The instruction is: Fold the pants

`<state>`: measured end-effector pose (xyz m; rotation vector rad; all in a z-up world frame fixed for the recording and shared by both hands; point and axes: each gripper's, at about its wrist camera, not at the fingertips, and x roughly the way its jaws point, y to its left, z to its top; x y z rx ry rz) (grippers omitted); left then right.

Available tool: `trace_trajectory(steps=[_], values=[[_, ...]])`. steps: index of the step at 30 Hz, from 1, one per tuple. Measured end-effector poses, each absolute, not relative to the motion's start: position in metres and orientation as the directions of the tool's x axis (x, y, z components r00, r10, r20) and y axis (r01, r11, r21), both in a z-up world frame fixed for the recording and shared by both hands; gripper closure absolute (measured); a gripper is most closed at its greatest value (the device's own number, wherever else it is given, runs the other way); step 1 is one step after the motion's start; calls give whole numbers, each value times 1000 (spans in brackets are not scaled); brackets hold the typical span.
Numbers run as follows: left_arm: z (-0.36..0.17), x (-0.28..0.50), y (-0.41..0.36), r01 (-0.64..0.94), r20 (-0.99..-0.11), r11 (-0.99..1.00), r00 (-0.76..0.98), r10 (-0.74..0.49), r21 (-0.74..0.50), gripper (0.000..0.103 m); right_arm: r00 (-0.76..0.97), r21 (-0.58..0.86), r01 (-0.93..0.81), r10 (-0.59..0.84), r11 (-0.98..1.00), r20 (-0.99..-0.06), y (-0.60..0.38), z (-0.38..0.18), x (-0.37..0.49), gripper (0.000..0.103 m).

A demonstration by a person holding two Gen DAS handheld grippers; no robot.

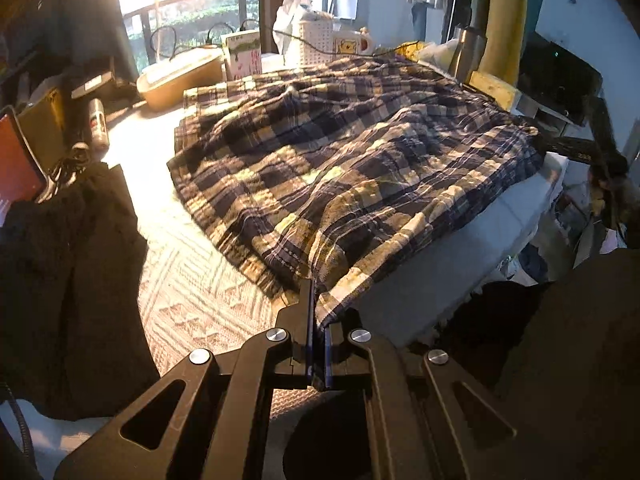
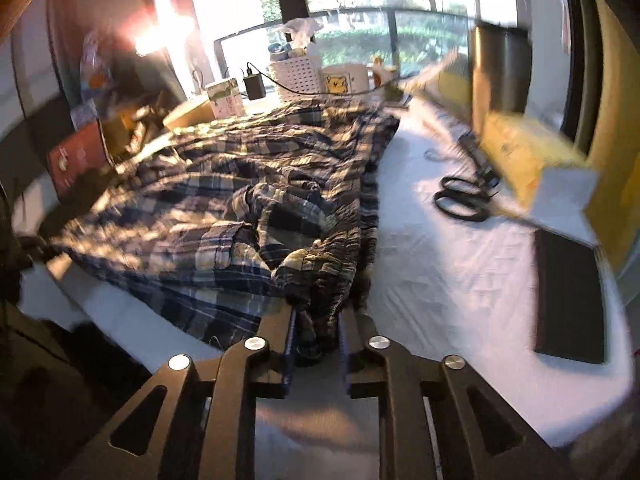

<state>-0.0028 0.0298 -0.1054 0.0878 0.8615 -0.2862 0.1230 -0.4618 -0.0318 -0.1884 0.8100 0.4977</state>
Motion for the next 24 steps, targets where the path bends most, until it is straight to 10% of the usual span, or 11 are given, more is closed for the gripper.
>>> trace_trajectory(steps=[7, 9, 10, 11, 16, 24], values=[[-99, -6, 30, 290, -750, 957, 628, -209, -24, 101, 711, -331, -447, 106, 831, -695, -448, -26, 90, 79], [-96, -8, 30, 291, -744, 957, 634, -209, -20, 101, 734, -376, -448, 93, 811, -673, -442, -21, 83, 40], [-94, -9, 30, 292, -740, 956, 639, -209, -19, 101, 740, -386, -455, 100, 803, -665, -438, -19, 81, 3], [-92, -10, 31, 293, -738, 956, 642, -211, -19, 101, 744, -391, -475, 123, 788, -656, -431, -16, 78, 0], [-88, -11, 40, 267, -729, 963, 655, -202, -26, 101, 744, -425, -553, 195, 717, -639, -398, -20, 77, 1], [-89, -14, 42, 269, -731, 962, 646, -220, -52, 101, 705, -500, -618, 145, 607, -694, -389, -57, 102, 28]])
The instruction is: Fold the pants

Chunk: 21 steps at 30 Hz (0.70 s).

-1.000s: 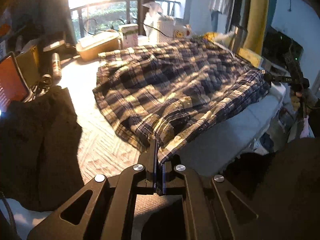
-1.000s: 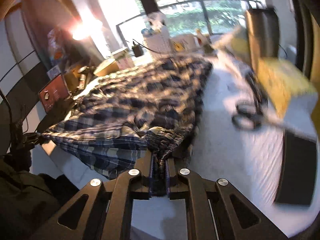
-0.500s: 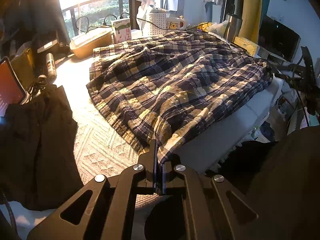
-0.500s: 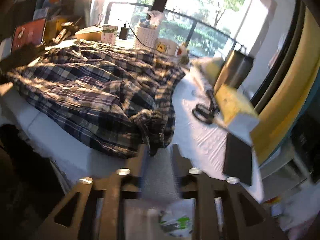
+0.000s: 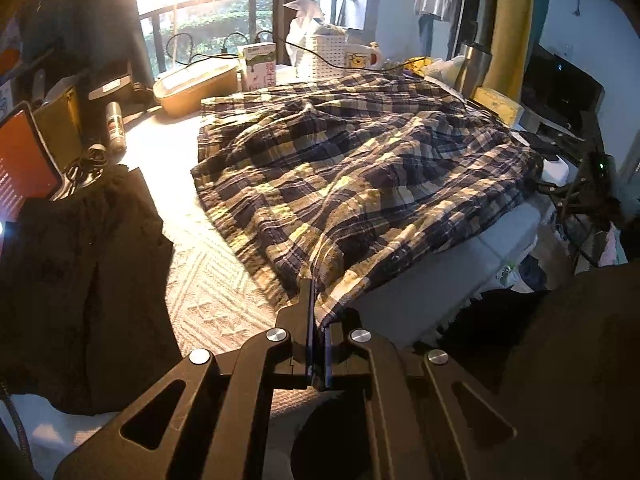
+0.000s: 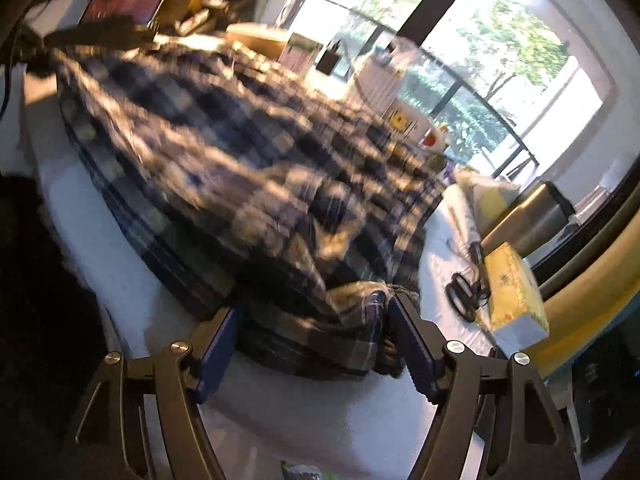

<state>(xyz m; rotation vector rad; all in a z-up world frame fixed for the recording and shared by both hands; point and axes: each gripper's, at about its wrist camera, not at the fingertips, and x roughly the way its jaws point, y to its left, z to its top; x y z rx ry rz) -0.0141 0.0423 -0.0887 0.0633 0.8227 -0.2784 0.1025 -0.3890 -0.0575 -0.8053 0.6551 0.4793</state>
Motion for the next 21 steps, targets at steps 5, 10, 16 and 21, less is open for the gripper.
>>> trace_trajectory(steps=[5, 10, 16, 21], values=[[-80, -19, 42, 303, -700, 949, 660, -273, -84, 101, 656, -373, -650, 242, 662, -715, -404, -59, 106, 63], [-61, -23, 34, 328, -673, 942, 682, -287, -68, 101, 745, -432, -561, 203, 707, -636, -399, -54, 96, 101], [-30, -18, 35, 300, -607, 952, 745, -276, -65, 101, 786, -367, -497, 229, 786, -574, -409, -8, 97, 101], [-1, -6, 32, 308, -533, 950, 797, -285, -46, 101, 840, -323, -442, 259, 837, -477, -416, 33, 96, 101]])
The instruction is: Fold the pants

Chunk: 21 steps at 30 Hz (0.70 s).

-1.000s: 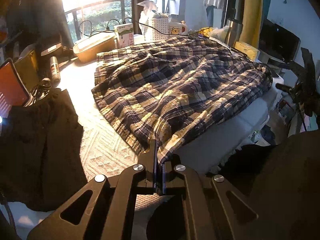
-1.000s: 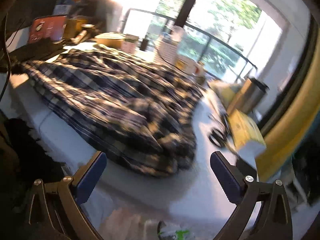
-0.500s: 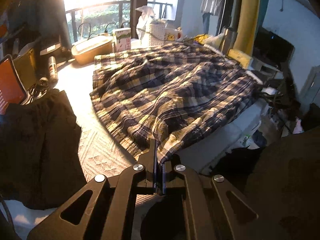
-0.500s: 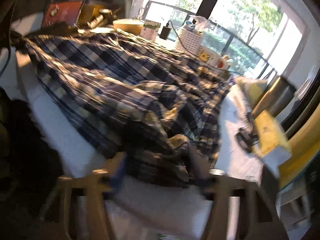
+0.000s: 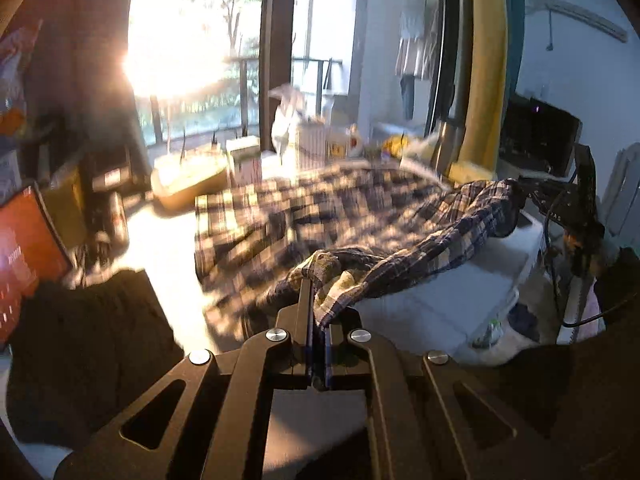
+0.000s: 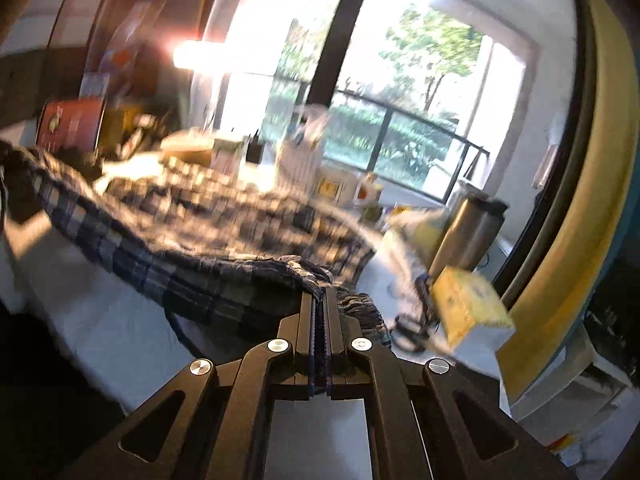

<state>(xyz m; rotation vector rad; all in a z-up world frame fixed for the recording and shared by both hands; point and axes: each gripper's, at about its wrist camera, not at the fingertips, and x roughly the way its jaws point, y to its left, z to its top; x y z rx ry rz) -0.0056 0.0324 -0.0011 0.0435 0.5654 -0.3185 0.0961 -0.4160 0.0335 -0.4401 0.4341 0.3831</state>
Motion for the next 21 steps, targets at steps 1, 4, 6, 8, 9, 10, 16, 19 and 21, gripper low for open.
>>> trace_trajectory(steps=[1, 4, 6, 8, 9, 10, 16, 19, 21], values=[[4, -1, 32, 308, -519, 951, 807, -282, -38, 101, 851, -311, -428, 263, 849, -454, -417, 40, 99, 101], [16, 17, 36, 292, -488, 956, 831, -267, -27, 101, 867, -246, -405, 286, 880, -408, -418, 52, 111, 101], [23, 35, 40, 278, -476, 960, 842, -256, -25, 101, 872, -211, -396, 294, 894, -392, -417, 54, 122, 101], [27, 48, 43, 263, -467, 965, 851, -238, -12, 101, 877, -184, -381, 291, 906, -383, -414, 55, 135, 101], [30, 58, 45, 263, -464, 965, 854, -236, -7, 101, 881, -176, -373, 288, 911, -376, -413, 56, 141, 101], [31, 67, 47, 260, -460, 966, 858, -230, 3, 101, 883, -170, -368, 287, 914, -372, -412, 57, 145, 101], [38, 118, 56, 247, -451, 968, 869, -201, 45, 101, 885, -86, -352, 302, 932, -354, -407, 66, 186, 100], [41, 138, 60, 239, -442, 970, 876, -195, 46, 101, 887, -67, -345, 302, 936, -349, -401, 72, 208, 100], [43, 156, 65, 238, -438, 970, 878, -192, 51, 101, 886, -61, -344, 302, 937, -352, -396, 76, 224, 101]])
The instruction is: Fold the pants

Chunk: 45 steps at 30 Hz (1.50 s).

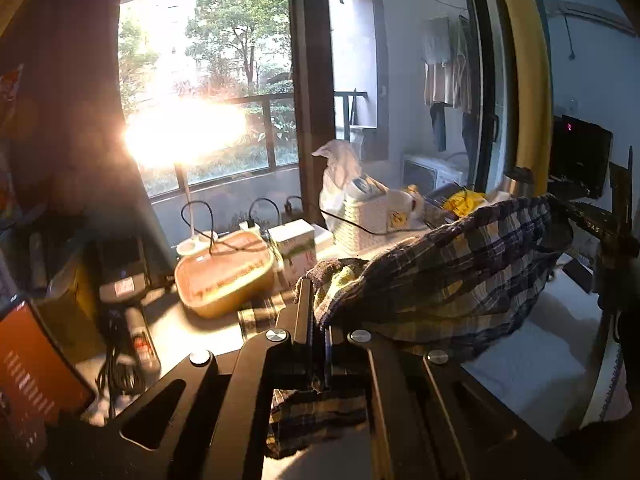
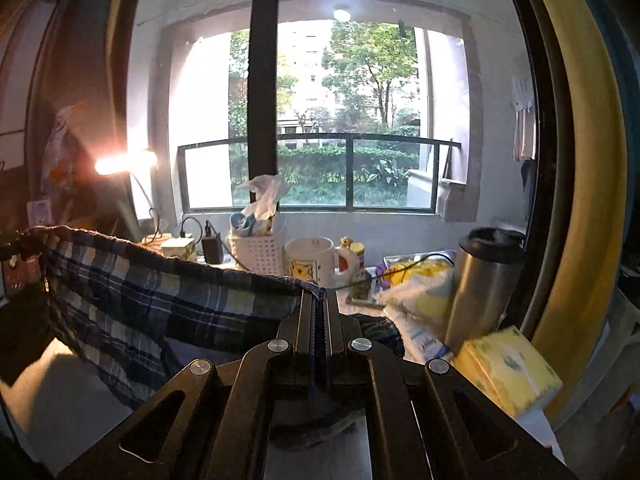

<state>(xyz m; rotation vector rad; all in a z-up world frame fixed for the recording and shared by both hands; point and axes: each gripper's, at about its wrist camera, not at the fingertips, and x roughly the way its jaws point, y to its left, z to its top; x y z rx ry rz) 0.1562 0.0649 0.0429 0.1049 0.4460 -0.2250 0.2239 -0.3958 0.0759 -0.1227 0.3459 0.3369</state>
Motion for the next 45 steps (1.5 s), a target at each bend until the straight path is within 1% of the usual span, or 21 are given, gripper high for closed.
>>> trace_trajectory(steps=[4, 8, 14, 15, 16, 19, 20, 22, 24, 26, 28, 30, 31, 32, 33, 34, 35, 36, 37, 40, 45], values=[[40, 192, 72, 249, -464, 965, 866, -186, 79, 101, 879, -84, -352, 298, 932, -372, -385, 76, 258, 101], [26, 226, 78, 255, -510, 962, 842, -174, 93, 101, 865, -80, -362, 303, 929, -401, -375, 73, 295, 101], [-7, 278, 97, 217, -584, 976, 796, -155, 36, 100, 837, -96, -375, 292, 922, -463, -353, 57, 348, 100], [-15, 288, 101, 206, -605, 978, 782, -153, 20, 99, 833, -98, -375, 289, 922, -471, -350, 54, 353, 100], [-19, 293, 103, 196, -613, 980, 776, -146, 15, 96, 824, -100, -375, 282, 922, -491, -345, 48, 364, 100], [-34, 309, 111, 166, -643, 986, 754, -133, -9, 93, 803, -94, -370, 266, 924, -534, -337, 33, 386, 100], [-37, 312, 112, 156, -646, 988, 753, -126, -11, 86, 793, -88, -368, 262, 926, -550, -335, 27, 394, 100], [-44, 318, 118, 112, -650, 994, 756, -85, 1, 78, 778, -82, -360, 250, 929, -577, -332, 17, 406, 100], [-49, 323, 128, 75, -654, 997, 754, -63, -10, 74, 760, -76, -352, 238, 933, -605, -330, 9, 419, 100], [-51, 323, 140, 38, -658, 999, 752, -46, -26, 63, 750, -72, -346, 229, 936, -621, -328, 4, 427, 100], [-51, 315, 148, 6, -662, 999, 748, -36, -47, 61, 741, -69, -352, 233, 934, -630, -325, 1, 434, 98], [-52, 300, 149, 14, -674, 997, 736, -58, -70, 60, 739, -87, -349, 217, 933, -638, -323, -2, 437, 97], [-54, 295, 149, 22, -682, 996, 728, -73, -82, 56, 740, -91, -348, 214, 933, -638, -323, -2, 437, 97], [-58, 285, 146, 44, -699, 993, 706, -111, -114, 50, 743, -93, -345, 211, 934, -636, -323, -2, 436, 93], [-63, 278, 144, 63, -712, 988, 687, -146, -143, 48, 745, -96, -342, 207, 935, -633, -324, -1, 434, 88], [-67, 268, 140, 79, -720, 983, 671, -176, -166, 45, 750, -100, -336, 202, 937, -629, -325, 1, 431, 73], [-71, 263, 136, 89, -727, 980, 660, -192, -177, 44, 754, -101, -330, 198, 939, -626, -326, 2, 428, 41], [-77, 254, 131, 103, -741, 977, 639, -207, -184, 44, 761, -101, -325, 196, 940, -618, -328, 5, 424, 24], [-83, 245, 125, 115, -754, 977, 622, -214, -182, 44, 769, -101, -319, 195, 942, -609, -328, 8, 420, 10], [-96, 232, 119, 113, -777, 975, 590, -221, -192, 44, 784, -86, -310, 203, 947, -587, -336, 20, 402, 10], [-106, 213, 126, 20, -789, 973, 581, -200, -231, 44, 778, -51, -259, 177, 965, -603, -360, 23, 367, 10]])
